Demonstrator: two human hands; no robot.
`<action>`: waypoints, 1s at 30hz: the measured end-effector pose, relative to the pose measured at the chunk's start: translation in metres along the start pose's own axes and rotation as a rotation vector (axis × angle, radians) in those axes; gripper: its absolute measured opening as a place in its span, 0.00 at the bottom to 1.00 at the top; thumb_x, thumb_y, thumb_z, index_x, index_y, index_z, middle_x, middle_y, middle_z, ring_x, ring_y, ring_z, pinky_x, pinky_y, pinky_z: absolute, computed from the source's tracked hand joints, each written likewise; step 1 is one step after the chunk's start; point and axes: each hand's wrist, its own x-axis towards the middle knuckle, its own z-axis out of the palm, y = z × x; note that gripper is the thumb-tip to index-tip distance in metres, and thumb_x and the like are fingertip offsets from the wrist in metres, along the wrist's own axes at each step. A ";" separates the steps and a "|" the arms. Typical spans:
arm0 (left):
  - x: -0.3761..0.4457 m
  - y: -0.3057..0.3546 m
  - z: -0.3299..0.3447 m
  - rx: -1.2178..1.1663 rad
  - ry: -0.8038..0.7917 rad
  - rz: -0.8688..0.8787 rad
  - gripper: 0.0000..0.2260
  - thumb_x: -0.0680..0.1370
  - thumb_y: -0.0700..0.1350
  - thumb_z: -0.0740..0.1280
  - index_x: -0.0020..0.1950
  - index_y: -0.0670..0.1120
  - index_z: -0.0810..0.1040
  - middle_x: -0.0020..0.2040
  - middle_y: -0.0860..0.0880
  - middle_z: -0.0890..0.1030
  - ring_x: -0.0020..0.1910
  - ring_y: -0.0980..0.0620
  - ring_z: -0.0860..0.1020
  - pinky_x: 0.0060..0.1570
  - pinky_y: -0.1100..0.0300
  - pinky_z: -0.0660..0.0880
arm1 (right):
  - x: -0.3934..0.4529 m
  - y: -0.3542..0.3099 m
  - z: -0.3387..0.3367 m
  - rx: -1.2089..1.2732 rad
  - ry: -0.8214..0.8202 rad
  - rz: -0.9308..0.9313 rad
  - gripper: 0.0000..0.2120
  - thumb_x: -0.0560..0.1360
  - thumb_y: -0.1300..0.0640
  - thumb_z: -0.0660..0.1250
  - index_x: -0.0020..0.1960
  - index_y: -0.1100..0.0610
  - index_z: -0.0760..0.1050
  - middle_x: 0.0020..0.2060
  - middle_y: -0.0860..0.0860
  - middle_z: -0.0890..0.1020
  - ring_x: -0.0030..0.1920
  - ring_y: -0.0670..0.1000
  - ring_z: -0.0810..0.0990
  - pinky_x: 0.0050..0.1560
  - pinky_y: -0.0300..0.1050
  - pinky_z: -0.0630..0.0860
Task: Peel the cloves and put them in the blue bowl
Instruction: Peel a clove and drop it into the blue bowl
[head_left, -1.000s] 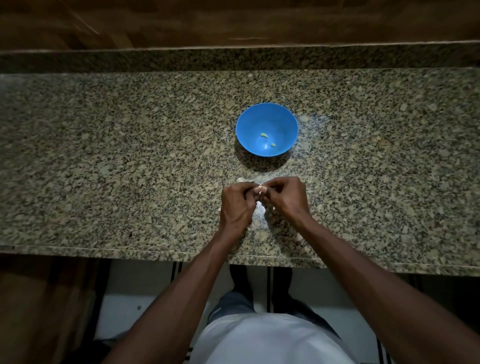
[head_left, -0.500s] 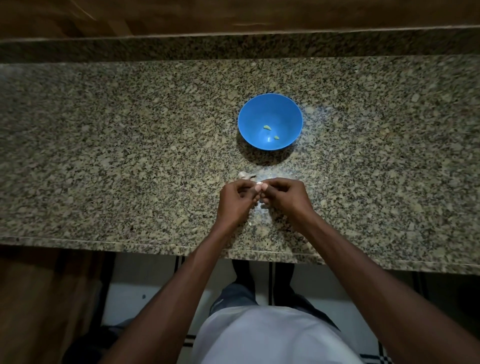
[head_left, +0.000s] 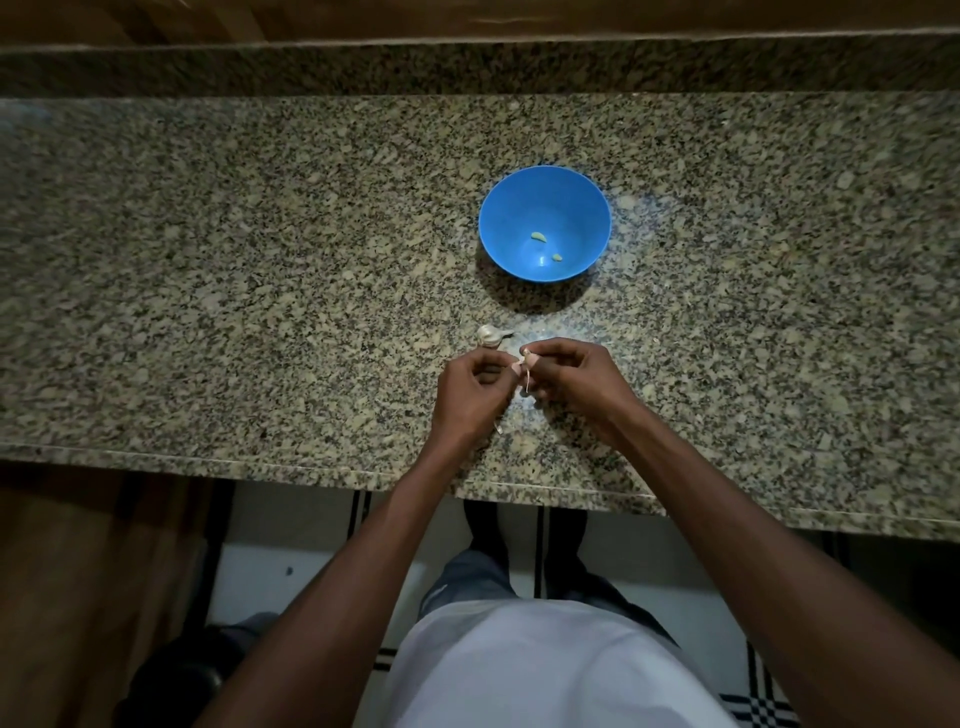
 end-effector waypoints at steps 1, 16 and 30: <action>-0.001 -0.001 -0.001 0.025 0.016 0.005 0.08 0.77 0.46 0.77 0.51 0.43 0.85 0.44 0.50 0.86 0.42 0.59 0.84 0.44 0.64 0.82 | 0.000 0.001 0.000 0.007 0.007 0.007 0.07 0.79 0.62 0.73 0.56 0.63 0.84 0.42 0.64 0.86 0.41 0.59 0.82 0.48 0.56 0.81; -0.006 0.006 -0.005 -0.073 -0.041 0.058 0.10 0.77 0.47 0.76 0.56 0.43 0.86 0.49 0.49 0.87 0.49 0.54 0.86 0.50 0.58 0.83 | -0.005 -0.001 -0.010 -0.084 -0.050 -0.037 0.11 0.77 0.57 0.76 0.55 0.63 0.83 0.45 0.60 0.88 0.43 0.55 0.86 0.46 0.50 0.83; 0.005 0.011 0.009 0.362 0.091 0.033 0.07 0.80 0.47 0.73 0.51 0.43 0.84 0.45 0.49 0.84 0.44 0.52 0.83 0.44 0.54 0.82 | -0.005 -0.006 0.003 -0.411 0.106 -0.305 0.05 0.75 0.56 0.78 0.50 0.56 0.87 0.40 0.46 0.87 0.40 0.42 0.87 0.40 0.38 0.82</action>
